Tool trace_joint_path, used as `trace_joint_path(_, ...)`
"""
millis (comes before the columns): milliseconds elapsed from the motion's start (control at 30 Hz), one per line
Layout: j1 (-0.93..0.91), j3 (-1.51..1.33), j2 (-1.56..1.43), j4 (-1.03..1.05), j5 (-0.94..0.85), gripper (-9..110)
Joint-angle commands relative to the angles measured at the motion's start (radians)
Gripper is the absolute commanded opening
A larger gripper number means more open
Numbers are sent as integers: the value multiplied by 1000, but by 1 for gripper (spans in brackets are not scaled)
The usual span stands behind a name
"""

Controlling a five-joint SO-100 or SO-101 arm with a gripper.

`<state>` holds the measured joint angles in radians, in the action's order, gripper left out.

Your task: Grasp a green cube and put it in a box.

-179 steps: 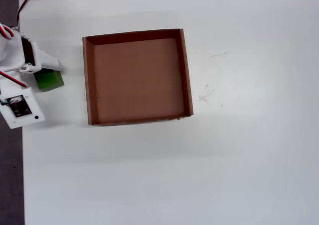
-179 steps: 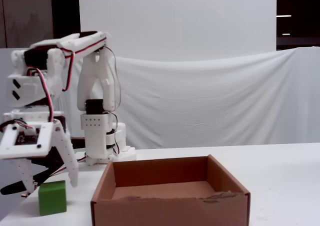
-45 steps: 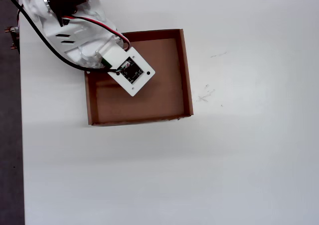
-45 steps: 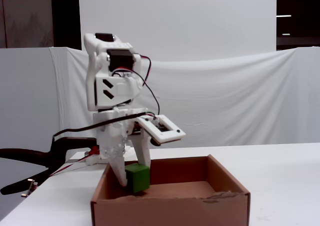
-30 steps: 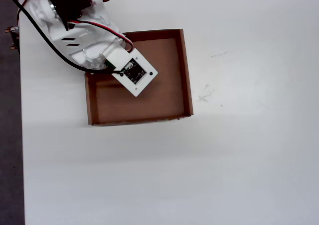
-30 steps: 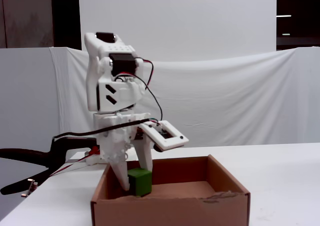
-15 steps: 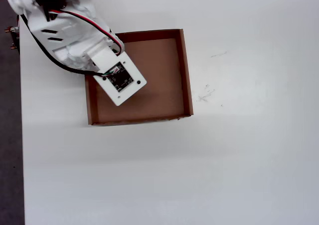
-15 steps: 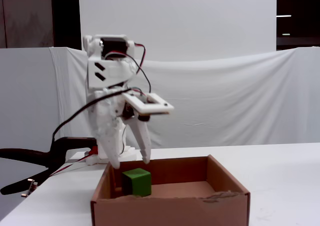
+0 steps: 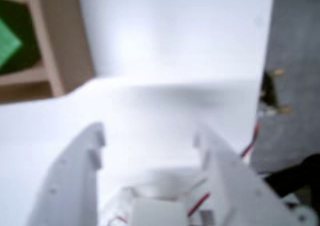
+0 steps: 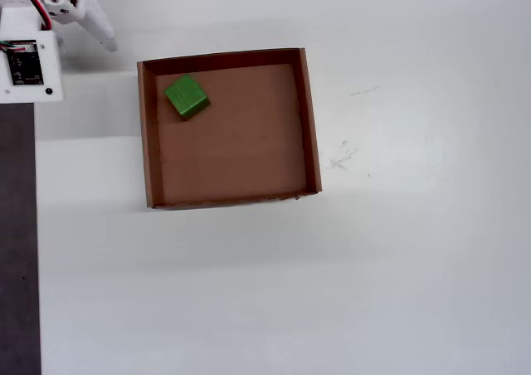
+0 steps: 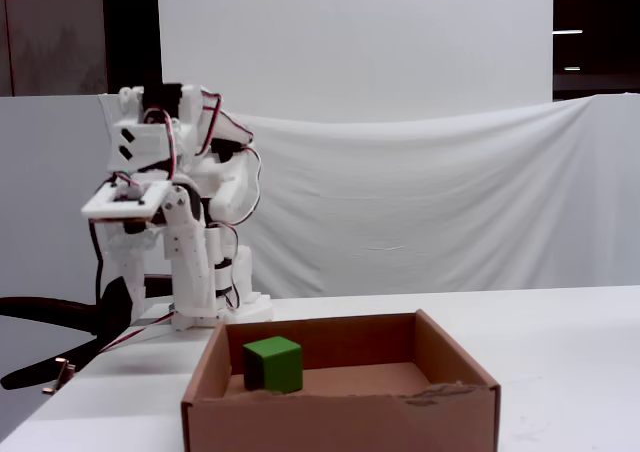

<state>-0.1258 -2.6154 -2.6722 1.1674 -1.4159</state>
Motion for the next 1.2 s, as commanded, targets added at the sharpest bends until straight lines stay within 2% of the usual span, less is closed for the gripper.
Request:
trace_joint_path(0, -28, -74, -92, 21, 43, 24)
trace_joint_path(300, -37, -253, -327, 49, 209, 24)
trace_joint_path(533, -40, -356, -476, 48, 256, 24)
trace_joint_path(1167, -20, -357, -512, 75, 290, 24)
